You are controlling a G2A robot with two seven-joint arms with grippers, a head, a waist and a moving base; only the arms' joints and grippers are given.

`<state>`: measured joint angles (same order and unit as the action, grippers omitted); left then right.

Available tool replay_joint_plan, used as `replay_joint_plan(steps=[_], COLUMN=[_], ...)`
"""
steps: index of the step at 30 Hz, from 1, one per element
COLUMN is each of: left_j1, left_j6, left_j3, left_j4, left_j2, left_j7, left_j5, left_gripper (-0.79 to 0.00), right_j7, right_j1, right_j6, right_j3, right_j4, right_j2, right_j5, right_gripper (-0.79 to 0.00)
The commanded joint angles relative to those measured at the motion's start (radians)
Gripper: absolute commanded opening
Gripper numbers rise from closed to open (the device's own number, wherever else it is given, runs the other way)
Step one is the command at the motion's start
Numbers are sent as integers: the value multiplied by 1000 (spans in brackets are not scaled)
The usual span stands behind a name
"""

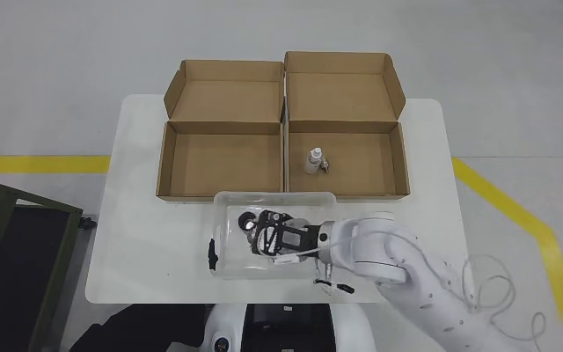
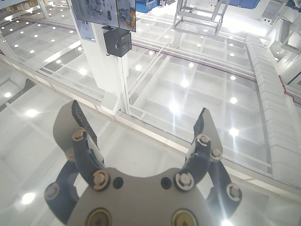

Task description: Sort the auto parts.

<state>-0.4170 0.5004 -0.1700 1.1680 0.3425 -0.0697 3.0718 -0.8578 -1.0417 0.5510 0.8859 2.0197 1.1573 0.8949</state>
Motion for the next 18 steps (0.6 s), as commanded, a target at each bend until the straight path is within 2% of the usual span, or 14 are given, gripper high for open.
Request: replay_joint_plan(steps=[1, 18], left_j1=[0, 0], left_j6=[0, 0], left_j3=[0, 0], left_j4=[0, 0], left_j2=[0, 0], left_j7=[0, 0], left_j5=[0, 0], left_gripper=[0, 0], right_j7=[17, 182], right_j1=[0, 1], right_j6=[13, 80], right_j3=[21, 198], right_j4=[6, 57], right_j2=[-3, -23], right_j5=[-28, -210], right_gripper=[-785, -785])
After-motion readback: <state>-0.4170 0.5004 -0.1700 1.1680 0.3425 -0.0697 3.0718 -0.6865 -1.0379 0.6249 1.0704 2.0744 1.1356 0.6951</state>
